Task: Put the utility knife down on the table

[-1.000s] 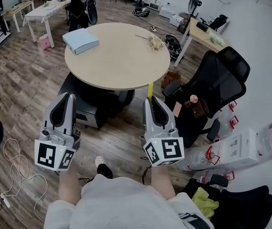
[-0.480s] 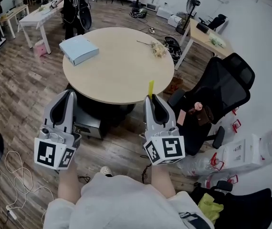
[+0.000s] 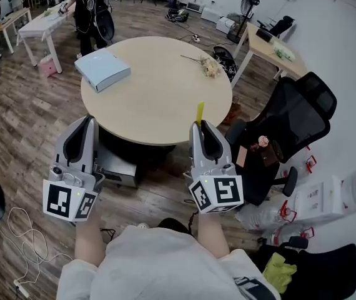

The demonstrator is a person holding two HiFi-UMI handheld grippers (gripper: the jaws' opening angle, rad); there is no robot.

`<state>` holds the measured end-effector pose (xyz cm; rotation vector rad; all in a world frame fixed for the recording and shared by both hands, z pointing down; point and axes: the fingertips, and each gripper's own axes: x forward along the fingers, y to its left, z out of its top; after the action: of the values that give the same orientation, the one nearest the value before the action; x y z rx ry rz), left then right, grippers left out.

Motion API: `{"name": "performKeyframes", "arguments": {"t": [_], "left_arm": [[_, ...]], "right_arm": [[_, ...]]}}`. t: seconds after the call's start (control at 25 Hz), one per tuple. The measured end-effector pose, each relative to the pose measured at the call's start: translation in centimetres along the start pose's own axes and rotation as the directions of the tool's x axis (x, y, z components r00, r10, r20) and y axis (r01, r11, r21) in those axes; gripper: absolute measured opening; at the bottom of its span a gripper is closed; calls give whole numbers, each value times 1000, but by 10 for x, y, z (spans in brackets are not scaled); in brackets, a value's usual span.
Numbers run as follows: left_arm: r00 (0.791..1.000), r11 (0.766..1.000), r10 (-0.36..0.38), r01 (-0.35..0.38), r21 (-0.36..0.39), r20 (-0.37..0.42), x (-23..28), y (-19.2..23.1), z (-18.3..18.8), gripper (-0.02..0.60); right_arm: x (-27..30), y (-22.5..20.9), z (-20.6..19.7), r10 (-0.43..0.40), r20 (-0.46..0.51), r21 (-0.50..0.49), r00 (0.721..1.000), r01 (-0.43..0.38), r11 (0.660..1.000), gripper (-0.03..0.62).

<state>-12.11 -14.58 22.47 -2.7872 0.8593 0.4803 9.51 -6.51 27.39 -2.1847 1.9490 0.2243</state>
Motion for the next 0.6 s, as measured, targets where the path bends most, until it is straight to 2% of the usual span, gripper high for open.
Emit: {"name": "performKeyframes", "arguments": {"t": [0.28,0.6], "left_arm": [[1000,999,-10,10,-36,-16,19,16,-22,6],[999,999,27,-28,-18,-16,60,43,-43,6]], "right_arm": [[20,-7,-14,-20,-32,-10,999,20,1000,69],[78,-28,-30,13,-26,8,1000,-13,1000,69]]}}
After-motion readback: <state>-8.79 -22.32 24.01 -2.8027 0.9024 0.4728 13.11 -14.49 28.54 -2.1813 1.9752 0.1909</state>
